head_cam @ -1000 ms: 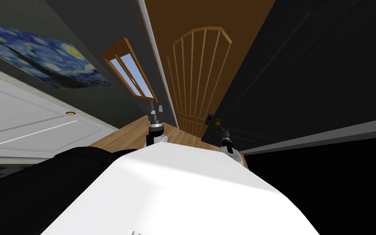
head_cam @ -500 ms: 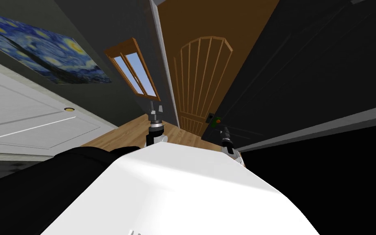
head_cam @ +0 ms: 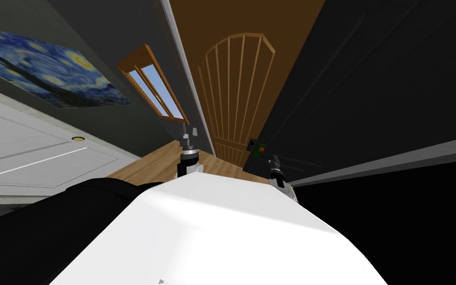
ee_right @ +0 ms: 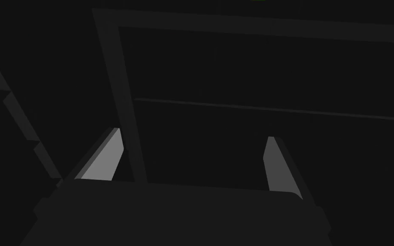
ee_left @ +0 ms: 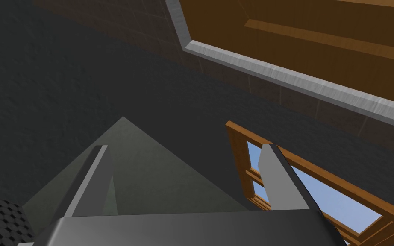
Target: Pull the door open
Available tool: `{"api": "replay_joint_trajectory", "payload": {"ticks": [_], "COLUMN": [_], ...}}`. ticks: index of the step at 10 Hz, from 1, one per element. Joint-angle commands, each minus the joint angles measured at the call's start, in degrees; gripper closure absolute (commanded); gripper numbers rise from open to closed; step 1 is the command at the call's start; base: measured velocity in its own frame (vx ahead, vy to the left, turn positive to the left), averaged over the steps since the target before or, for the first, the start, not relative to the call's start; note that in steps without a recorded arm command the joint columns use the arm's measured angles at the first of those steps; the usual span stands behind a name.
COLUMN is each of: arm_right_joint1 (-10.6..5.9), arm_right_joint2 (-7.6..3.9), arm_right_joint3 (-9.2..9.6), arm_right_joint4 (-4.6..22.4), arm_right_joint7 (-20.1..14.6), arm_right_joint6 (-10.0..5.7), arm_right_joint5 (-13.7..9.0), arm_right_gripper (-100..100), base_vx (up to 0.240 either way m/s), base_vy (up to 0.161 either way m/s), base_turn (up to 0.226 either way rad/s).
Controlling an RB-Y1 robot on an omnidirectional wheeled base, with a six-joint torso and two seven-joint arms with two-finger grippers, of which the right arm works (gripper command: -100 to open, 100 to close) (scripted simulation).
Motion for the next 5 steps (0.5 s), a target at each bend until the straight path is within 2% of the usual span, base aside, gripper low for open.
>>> {"api": "replay_joint_trajectory", "payload": {"ticks": [1,3,4,5], "arm_right_joint1": [-0.79,-2.06,-1.97,-1.97], "arm_right_joint2": [0.24,0.77,0.55,0.55], "arm_right_joint3": [0.29,1.27,0.92,0.92], "arm_right_joint4": [0.27,-0.01,0.49,0.49], "arm_right_joint7": [0.19,0.3,0.34,0.34], "arm_right_joint6": [-0.29,-0.58,-0.64,-0.64], "arm_right_joint5": [0.03,0.17,0.12,0.12], "arm_right_gripper": [-100,-100,-100,100], "base_vx": [0.199,0.239,0.103,-0.01], "base_vy": [0.051,0.07,0.034,-0.003], "base_turn": [0.084,0.143,0.025,-0.023]}}
